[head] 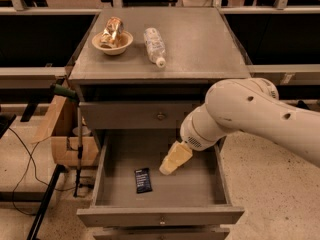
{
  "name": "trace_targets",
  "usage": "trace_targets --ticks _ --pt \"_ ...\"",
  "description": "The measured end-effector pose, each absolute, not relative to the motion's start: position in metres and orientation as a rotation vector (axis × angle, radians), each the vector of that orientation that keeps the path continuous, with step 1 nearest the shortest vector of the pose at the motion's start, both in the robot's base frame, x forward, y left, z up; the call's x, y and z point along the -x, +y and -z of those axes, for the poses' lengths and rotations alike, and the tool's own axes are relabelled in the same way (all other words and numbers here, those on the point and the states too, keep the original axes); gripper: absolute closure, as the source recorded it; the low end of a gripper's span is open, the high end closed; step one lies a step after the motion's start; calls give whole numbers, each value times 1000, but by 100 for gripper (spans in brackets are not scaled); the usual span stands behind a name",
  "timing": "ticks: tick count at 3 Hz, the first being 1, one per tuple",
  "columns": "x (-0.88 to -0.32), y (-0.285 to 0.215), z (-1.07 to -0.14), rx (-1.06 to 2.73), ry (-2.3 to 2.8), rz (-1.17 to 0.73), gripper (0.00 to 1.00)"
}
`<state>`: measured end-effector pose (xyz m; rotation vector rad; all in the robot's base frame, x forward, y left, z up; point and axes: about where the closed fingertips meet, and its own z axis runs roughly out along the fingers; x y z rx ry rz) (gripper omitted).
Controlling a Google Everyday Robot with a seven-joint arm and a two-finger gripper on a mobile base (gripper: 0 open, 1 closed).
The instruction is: Pick rxbar blueberry from middle drawer and place on counter
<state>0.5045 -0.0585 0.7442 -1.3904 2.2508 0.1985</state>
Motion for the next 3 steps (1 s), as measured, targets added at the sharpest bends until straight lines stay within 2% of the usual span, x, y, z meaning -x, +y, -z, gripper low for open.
trace_targets --ticks 2,3 --pt "-529 -27 -714 1531 2138 -193 0" --pt "-547 -7 -659 1634 2085 -279 0"
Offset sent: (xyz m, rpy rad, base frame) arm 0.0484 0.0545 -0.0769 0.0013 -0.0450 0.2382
